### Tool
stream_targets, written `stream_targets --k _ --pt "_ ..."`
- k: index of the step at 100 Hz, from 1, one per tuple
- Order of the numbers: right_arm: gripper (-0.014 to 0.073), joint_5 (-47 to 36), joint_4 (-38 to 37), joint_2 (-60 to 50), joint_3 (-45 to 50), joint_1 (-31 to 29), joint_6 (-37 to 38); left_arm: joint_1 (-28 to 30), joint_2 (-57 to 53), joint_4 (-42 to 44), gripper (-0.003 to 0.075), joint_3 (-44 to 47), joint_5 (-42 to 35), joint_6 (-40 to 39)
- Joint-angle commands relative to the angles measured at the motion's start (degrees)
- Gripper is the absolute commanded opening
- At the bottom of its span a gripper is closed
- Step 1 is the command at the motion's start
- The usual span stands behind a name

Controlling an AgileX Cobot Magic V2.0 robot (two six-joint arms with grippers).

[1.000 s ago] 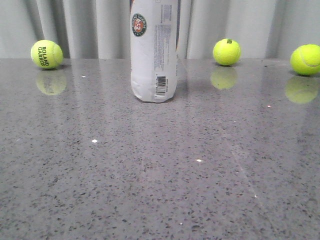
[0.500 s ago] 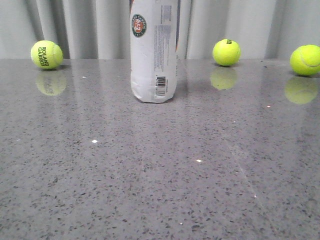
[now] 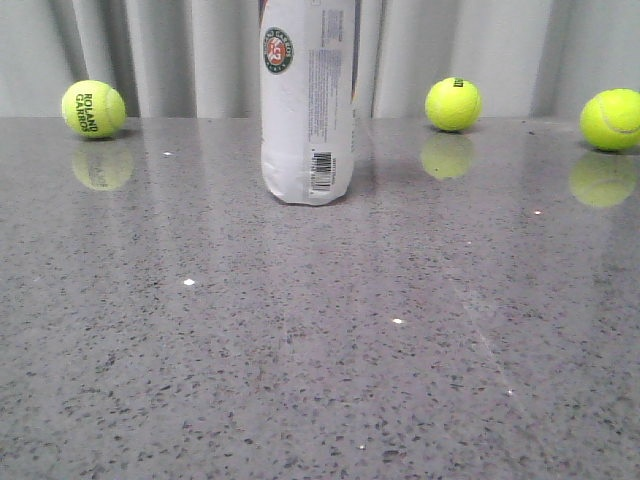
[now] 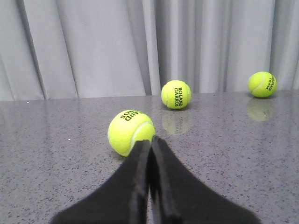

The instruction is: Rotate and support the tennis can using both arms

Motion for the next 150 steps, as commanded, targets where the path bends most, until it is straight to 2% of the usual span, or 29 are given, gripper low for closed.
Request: stream_targets --k 1,64,80,100,125,135,150 --pt "-0.0067 -4.13 -0.27 0.38 -1.5 -0.24 -0.02 0.02 -1.87 0.06 -0.002 2.47 -3.97 -0.54" --pt "-0.0067 -4.2 -0.27 0.38 -1.5 -0.24 -0.02 0.02 -1.87 0.06 -0.002 2.47 -3.97 -0.54" --pt "-0.0067 -6.46 -2.72 0.7 -1.26 -0.24 -0.02 0.02 -1.87 0.06 -0.002 2.47 -3.97 -0.54" --pt "-0.0067 -18.68 -4.72 0.7 4.49 -1.82 -0.02 0.02 -1.87 0.06 -0.002 2.47 -3.97 -0.54" --pt "-0.0067 -39.75 -4.6 -0.25 14.8 -13.77 -0.02 0.02 -1.87 0.06 -0.002 2.47 -3.97 -0.54" --pt "-0.0067 -43.86 -4.6 -1.16 18.1 -18.48 -0.02 0.02 -1.87 0.06 -0.002 2.47 -3.97 -0.54" --pt "-0.0067 -45.27 -4.6 -5.24 22.79 -23.25 -0.02 0.02 -1.87 0.06 -0.002 2.47 -3.97 -0.54"
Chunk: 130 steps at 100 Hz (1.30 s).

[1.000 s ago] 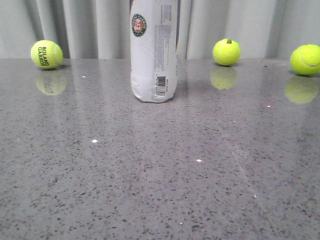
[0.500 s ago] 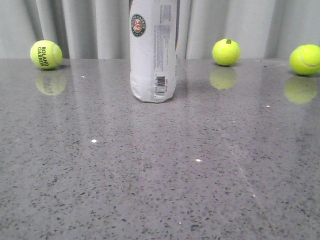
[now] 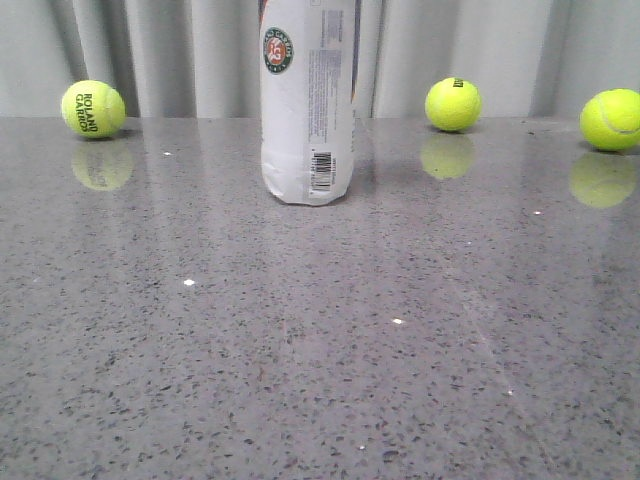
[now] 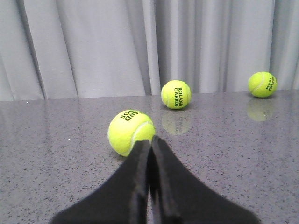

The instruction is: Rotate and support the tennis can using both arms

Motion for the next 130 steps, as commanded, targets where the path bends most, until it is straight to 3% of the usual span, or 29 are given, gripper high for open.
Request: stream_targets --k 1,49,73,130 --pt "-0.0067 -6.0 -0.86 -2.18 0.99 -2.56 -0.02 0.02 -1.87 -0.04 -0.002 2.47 -4.05 -0.54" --pt "-0.0067 -9.98 -0.81 -14.02 14.66 -8.98 3.06 0.02 -1.87 -0.04 -0.002 2.47 -4.05 -0.54" --pt "-0.0067 -7.6 -0.81 -20.59 14.65 -9.46 3.06 0.02 -1.87 -0.04 -0.002 2.47 -4.05 -0.54" --pt "-0.0067 -7.63 -0.81 -20.39 14.65 -9.45 3.06 0.02 -1.87 -0.04 -0.002 2.47 -4.05 -0.54"
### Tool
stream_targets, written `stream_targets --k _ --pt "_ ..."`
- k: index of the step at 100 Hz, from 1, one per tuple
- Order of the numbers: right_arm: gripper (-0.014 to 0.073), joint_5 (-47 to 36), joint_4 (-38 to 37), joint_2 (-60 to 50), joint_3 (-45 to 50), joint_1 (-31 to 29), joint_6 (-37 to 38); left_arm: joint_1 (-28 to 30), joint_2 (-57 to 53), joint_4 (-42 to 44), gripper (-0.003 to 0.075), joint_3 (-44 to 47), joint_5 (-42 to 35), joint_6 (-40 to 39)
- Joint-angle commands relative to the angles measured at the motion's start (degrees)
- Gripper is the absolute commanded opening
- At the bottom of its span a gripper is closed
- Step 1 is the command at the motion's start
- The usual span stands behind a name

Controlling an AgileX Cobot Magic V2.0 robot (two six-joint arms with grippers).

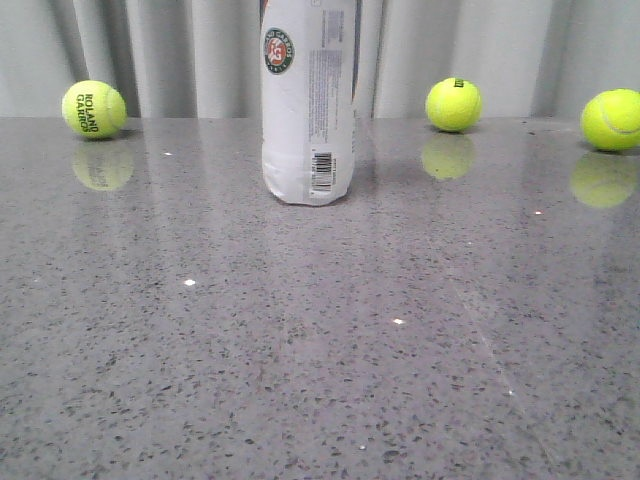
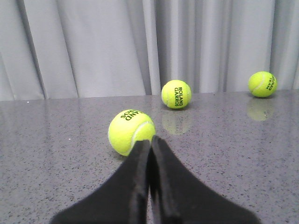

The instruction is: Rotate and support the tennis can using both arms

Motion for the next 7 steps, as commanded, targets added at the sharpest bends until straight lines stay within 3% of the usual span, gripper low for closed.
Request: stream_targets --k 1,7 --pt "-0.0067 -4.1 -0.81 -1.71 -0.97 -0.37 -0.01 0.02 -1.87 -0.04 -0.002 2.47 -4.05 -0.52" --pt "-0.0067 -4.1 -0.81 -1.71 -0.97 -0.37 -0.01 0.02 -1.87 -0.04 -0.002 2.47 -4.05 -0.52"
